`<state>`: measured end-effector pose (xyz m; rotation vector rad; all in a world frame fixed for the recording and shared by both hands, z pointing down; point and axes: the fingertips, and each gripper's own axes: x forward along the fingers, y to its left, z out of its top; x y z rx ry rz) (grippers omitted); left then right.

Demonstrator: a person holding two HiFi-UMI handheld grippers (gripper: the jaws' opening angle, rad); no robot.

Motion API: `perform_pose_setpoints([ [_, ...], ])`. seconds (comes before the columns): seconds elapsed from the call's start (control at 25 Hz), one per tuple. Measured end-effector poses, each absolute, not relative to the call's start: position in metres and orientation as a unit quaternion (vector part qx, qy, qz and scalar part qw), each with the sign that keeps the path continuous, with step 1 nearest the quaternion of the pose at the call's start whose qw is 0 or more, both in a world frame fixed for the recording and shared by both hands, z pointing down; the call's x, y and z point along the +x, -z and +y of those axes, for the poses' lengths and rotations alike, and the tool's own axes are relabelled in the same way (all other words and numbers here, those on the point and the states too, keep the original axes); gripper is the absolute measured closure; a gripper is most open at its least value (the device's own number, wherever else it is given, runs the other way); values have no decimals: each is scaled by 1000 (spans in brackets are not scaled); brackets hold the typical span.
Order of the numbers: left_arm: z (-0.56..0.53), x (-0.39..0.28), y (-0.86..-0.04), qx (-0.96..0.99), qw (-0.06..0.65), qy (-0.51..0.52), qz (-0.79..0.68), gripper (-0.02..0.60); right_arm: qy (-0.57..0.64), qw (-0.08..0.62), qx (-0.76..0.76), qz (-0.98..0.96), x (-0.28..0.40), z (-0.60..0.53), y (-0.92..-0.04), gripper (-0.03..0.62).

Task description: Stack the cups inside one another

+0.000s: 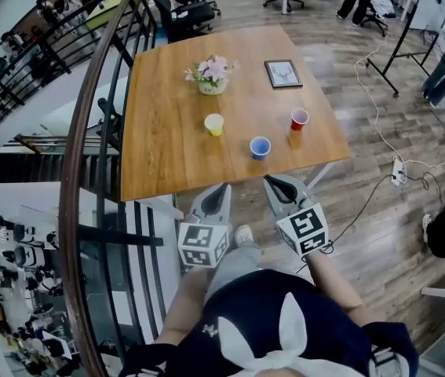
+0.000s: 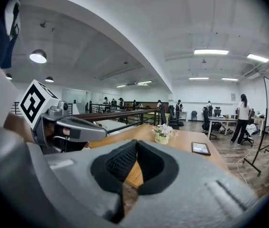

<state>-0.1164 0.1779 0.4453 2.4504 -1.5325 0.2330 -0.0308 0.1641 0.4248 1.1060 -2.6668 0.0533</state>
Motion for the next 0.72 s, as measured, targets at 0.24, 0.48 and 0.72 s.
perform_pose_setpoints([
  [0.24,112,-130,-444,844,128,-71,-516,565,-30,156,387,-908,-39,100,-435,529],
  [0.48,66,-145,-456,847,139,-73,-509,565,-50,192,393,-898,-45,53,-459,419],
  [0.72,33,-155,-473,848,150,-82,-502,565,-68,214,383,-896,-58,23,-481,332],
])
